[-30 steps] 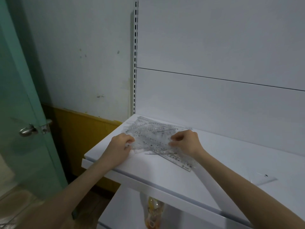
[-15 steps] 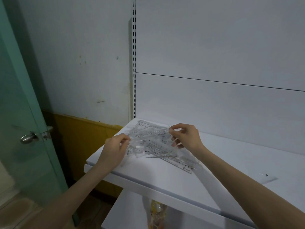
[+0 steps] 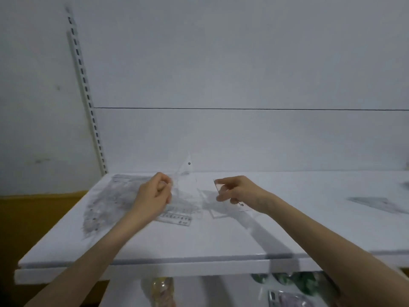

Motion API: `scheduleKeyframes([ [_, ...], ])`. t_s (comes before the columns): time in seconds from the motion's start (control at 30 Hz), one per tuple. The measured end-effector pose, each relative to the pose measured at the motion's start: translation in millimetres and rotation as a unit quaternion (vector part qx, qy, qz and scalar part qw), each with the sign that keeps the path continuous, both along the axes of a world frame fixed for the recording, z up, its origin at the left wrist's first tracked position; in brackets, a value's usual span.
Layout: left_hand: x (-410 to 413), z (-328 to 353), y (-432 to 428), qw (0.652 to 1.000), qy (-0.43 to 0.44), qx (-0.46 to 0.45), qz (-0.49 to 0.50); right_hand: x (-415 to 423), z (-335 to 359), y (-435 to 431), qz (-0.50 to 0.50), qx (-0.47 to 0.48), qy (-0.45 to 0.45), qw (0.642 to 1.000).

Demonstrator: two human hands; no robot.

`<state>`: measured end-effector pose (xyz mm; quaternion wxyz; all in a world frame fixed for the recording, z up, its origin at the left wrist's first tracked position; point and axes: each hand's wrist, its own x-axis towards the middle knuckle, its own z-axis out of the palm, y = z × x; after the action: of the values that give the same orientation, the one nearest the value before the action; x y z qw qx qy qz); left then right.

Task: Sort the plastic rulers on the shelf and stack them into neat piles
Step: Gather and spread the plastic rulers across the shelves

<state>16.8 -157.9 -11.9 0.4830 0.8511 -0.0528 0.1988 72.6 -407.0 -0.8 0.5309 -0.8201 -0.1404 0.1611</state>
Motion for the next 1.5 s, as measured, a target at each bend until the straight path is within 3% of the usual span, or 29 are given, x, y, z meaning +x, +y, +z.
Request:
scheduleKeyframes([
  [0.2,29.4,-6.3,-133.0,0.986,0.015,-0.017,-0.168,-57.5,0.9,-140.1,-0.183,-0.022,-0.05,0.982],
  [0.33,24.7,-13.1,-216.3,0.965,0.028,0.003,-0.26,-104.6,-0.4,-225.4,-0.322,-0.068,-0.13,0.935],
  [0.47,21.0,-11.2,-279.6,0.951,0.006,0.049,-0.304,-132.2,-5.8,-293.0,-0.37,-0.153,-0.163,0.902],
  [0.67,29.5,-14.6,-345.3,0.953,-0.013,0.096,-0.286,-130.1,-19.9,-370.0,-0.358,-0.174,-0.163,0.903],
  [0.8,43.7,-15.6,-384.3,0.97,-0.023,0.067,-0.231,-104.8,-20.7,-418.0,-0.328,-0.155,-0.169,0.916],
  [0.93,52.4,-13.3,-413.0,0.982,-0.008,0.037,-0.185,-66.8,-25.9,-453.0,-0.266,-0.21,-0.212,0.916],
  [1.1,49.0,-13.9,-411.0,0.995,0.018,0.013,-0.093,-11.2,-31.3,-447.2,-0.185,-0.242,-0.239,0.922],
  [1.27,37.5,-17.8,-385.5,0.998,0.028,0.053,-0.028,24.1,-48.2,-421.3,-0.128,-0.24,-0.262,0.926],
  [1.37,30.2,-17.3,-376.9,0.997,0.029,0.066,-0.018,35.2,-58.7,-417.6,-0.125,-0.252,-0.243,0.928],
  [1.5,27.2,-15.0,-374.8,0.997,0.015,0.072,-0.037,35.4,-61.9,-413.4,-0.123,-0.282,-0.285,0.908],
])
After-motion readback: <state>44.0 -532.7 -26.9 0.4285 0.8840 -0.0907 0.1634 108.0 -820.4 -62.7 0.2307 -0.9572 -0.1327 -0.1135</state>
